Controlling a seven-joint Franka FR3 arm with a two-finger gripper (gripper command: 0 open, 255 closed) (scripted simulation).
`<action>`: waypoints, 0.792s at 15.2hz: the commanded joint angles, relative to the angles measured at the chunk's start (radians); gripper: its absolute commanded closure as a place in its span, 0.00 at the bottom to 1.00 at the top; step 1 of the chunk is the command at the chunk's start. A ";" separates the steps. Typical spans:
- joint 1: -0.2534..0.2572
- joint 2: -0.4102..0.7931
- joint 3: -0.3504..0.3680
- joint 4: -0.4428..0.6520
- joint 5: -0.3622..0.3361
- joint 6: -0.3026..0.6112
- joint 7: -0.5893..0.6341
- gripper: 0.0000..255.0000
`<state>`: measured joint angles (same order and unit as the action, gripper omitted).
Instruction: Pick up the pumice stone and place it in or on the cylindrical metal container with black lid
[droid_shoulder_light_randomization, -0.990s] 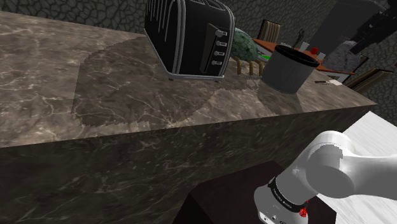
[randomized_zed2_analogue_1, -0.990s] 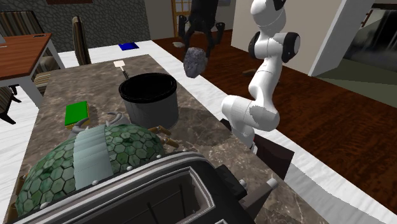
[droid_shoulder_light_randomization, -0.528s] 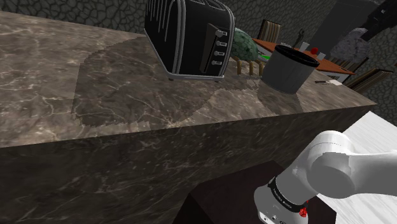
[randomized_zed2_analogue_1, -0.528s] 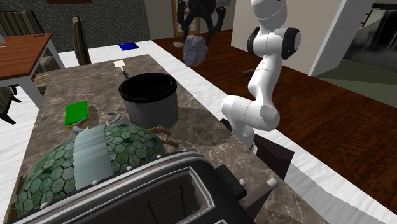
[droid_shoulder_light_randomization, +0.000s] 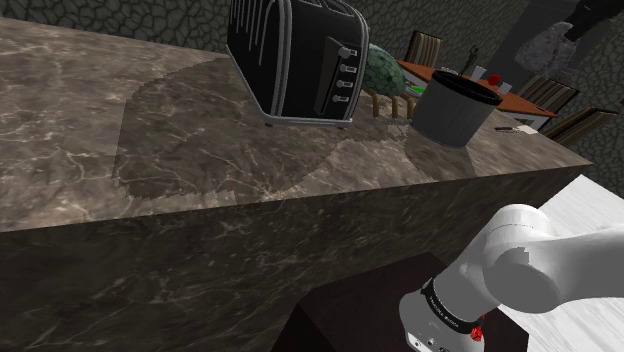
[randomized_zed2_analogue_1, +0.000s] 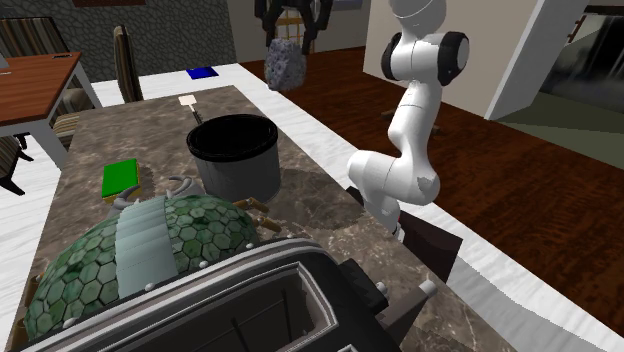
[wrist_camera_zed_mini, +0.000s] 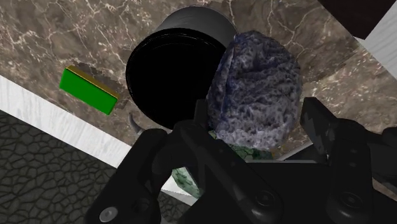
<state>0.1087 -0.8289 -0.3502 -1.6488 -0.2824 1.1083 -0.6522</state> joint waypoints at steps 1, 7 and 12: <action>0.022 0.062 -0.040 0.054 -0.005 0.016 -0.024 1.00; 0.105 0.281 -0.213 0.265 0.014 0.051 -0.129 1.00; 0.100 0.254 -0.220 0.184 0.006 0.110 -0.126 1.00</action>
<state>0.2129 -0.5606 -0.5744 -1.4359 -0.2727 1.2017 -0.7832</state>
